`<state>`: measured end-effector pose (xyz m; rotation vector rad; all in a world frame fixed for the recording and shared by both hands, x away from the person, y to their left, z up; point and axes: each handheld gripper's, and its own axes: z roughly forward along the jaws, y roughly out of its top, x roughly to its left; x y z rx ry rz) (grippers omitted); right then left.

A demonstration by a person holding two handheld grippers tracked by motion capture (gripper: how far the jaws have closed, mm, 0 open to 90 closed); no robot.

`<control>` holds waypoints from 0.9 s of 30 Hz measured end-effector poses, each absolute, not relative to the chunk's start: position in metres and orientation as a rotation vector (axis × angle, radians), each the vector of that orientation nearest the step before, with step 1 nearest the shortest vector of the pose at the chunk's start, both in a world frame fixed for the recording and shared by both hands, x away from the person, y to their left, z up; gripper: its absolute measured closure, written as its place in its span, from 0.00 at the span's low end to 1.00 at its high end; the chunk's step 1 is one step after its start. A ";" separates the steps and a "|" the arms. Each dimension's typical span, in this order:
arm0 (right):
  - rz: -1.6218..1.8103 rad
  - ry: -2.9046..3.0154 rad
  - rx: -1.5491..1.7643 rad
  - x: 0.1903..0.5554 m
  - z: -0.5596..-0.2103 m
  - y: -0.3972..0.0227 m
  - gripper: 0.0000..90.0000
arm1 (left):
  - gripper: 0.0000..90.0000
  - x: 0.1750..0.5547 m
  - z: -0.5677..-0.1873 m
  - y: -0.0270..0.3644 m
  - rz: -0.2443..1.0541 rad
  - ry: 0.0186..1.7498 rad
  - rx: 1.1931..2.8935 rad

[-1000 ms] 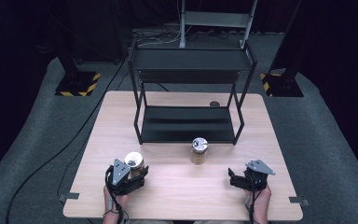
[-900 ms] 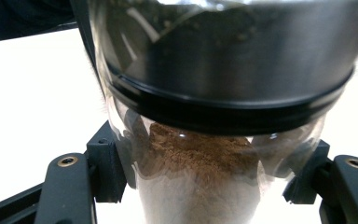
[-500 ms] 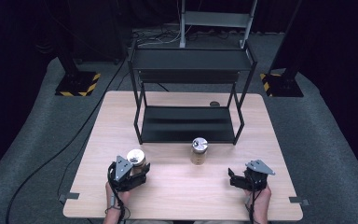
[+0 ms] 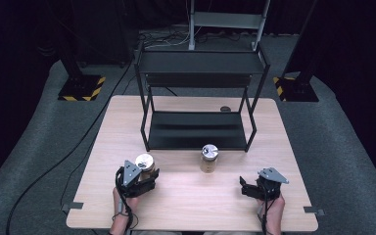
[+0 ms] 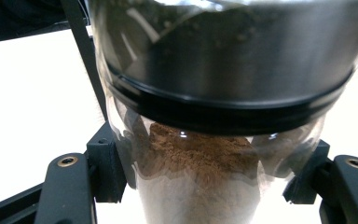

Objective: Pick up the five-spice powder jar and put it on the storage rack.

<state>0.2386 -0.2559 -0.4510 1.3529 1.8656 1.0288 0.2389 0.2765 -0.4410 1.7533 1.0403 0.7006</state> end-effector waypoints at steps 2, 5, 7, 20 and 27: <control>1.030 1.865 1.354 0.239 -0.451 -0.256 0.01 | 0.35 0.240 -0.441 0.276 0.700 1.038 1.757; 1.034 1.864 1.352 0.238 -0.451 -0.257 0.01 | 0.35 0.242 -0.440 0.275 0.698 1.035 1.757; 1.036 1.864 1.353 0.238 -0.451 -0.257 0.01 | 0.35 0.244 -0.440 0.274 0.698 1.033 1.757; 1.035 1.864 1.355 0.238 -0.451 -0.257 0.01 | 0.35 0.255 -0.437 0.267 0.707 1.013 1.777; 1.036 1.864 1.354 0.238 -0.451 -0.257 0.01 | 0.35 0.262 -0.437 0.264 0.709 1.006 1.783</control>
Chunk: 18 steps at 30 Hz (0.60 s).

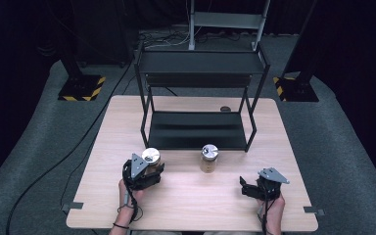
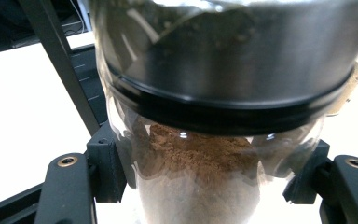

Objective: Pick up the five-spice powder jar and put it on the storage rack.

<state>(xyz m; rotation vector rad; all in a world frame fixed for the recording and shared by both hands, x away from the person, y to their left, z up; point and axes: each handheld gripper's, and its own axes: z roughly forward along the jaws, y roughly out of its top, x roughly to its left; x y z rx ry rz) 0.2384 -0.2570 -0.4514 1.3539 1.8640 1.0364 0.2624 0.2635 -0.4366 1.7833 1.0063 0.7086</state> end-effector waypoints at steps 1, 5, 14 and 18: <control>1.037 1.864 1.354 0.238 -0.451 -0.257 0.01 | 0.35 0.262 -0.437 0.264 0.709 1.006 1.783; 1.039 1.863 1.355 0.238 -0.452 -0.257 0.01 | 0.35 0.266 -0.437 0.262 0.707 1.010 1.780; 1.037 1.864 1.353 0.238 -0.451 -0.257 0.01 | 0.35 0.275 -0.439 0.259 0.707 1.007 1.784; 1.036 1.865 1.352 0.238 -0.451 -0.257 0.01 | 0.35 0.278 -0.439 0.258 0.705 1.007 1.787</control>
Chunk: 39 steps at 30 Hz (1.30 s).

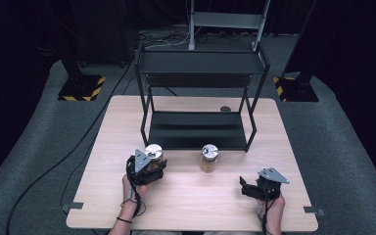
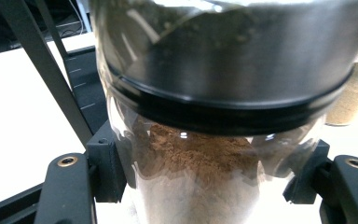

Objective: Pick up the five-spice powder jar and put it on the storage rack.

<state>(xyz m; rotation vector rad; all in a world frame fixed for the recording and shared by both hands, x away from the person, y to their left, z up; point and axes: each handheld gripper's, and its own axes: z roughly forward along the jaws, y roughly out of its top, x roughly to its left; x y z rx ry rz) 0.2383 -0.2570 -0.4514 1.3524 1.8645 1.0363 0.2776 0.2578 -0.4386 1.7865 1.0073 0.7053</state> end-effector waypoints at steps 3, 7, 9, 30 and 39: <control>1.036 1.864 1.352 0.238 -0.451 -0.257 0.01 | 0.35 0.281 -0.440 0.257 0.698 1.012 1.777; 1.037 1.865 1.352 0.238 -0.451 -0.257 0.01 | 0.35 0.286 -0.441 0.258 0.685 1.013 1.769; 1.037 1.864 1.353 0.238 -0.451 -0.257 0.01 | 0.35 0.287 -0.442 0.258 0.686 1.009 1.768; 1.039 1.864 1.351 0.238 -0.452 -0.257 0.01 | 0.35 0.302 -0.438 0.249 0.695 0.985 1.786; 1.041 1.864 1.350 0.238 -0.452 -0.258 0.01 | 0.35 0.309 -0.437 0.244 0.700 0.980 1.800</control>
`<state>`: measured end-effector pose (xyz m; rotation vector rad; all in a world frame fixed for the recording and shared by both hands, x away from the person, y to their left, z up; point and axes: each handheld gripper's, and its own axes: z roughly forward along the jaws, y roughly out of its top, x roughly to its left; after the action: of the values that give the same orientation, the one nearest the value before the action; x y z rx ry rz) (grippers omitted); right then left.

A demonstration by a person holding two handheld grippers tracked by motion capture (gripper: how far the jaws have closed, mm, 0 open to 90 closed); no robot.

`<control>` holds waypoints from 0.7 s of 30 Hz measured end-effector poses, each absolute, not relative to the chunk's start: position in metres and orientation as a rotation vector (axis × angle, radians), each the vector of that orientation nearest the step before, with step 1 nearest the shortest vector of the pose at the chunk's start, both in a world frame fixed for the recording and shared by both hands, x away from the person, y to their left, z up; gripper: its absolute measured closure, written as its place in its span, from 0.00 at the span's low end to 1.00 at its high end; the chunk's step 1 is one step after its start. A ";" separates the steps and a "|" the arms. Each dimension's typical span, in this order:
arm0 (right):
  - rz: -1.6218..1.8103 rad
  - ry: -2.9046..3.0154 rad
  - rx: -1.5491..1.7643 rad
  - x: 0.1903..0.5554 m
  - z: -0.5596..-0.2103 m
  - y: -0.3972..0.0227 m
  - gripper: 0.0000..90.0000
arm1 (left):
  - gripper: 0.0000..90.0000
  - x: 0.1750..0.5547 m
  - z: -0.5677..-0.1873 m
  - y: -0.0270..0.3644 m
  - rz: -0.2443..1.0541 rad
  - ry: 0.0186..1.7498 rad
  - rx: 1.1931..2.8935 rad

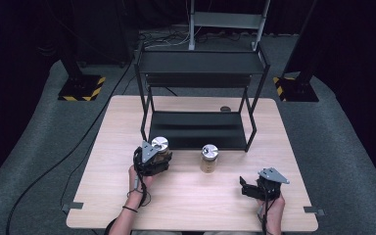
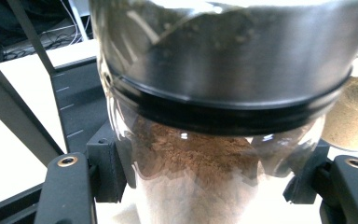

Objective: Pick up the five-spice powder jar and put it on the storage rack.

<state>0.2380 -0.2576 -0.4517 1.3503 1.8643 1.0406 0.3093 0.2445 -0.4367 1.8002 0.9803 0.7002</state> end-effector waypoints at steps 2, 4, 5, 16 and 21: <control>1.040 1.864 1.350 0.238 -0.452 -0.258 0.01 | 0.35 0.310 -0.437 0.244 0.702 0.982 1.799; 1.040 1.864 1.351 0.238 -0.452 -0.257 0.01 | 0.35 0.311 -0.436 0.242 0.710 0.980 1.805; 1.040 1.863 1.351 0.238 -0.452 -0.257 0.01 | 0.35 0.312 -0.436 0.241 0.709 0.980 1.805; 1.035 1.865 1.353 0.238 -0.451 -0.257 0.01 | 0.35 0.320 -0.435 0.237 0.705 0.983 1.804; 1.034 1.865 1.353 0.238 -0.451 -0.257 0.01 | 0.35 0.324 -0.435 0.234 0.703 0.984 1.808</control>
<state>0.2384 -0.2567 -0.4513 1.3526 1.8646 1.0344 0.3240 0.2343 -0.4348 1.8076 0.9843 0.7028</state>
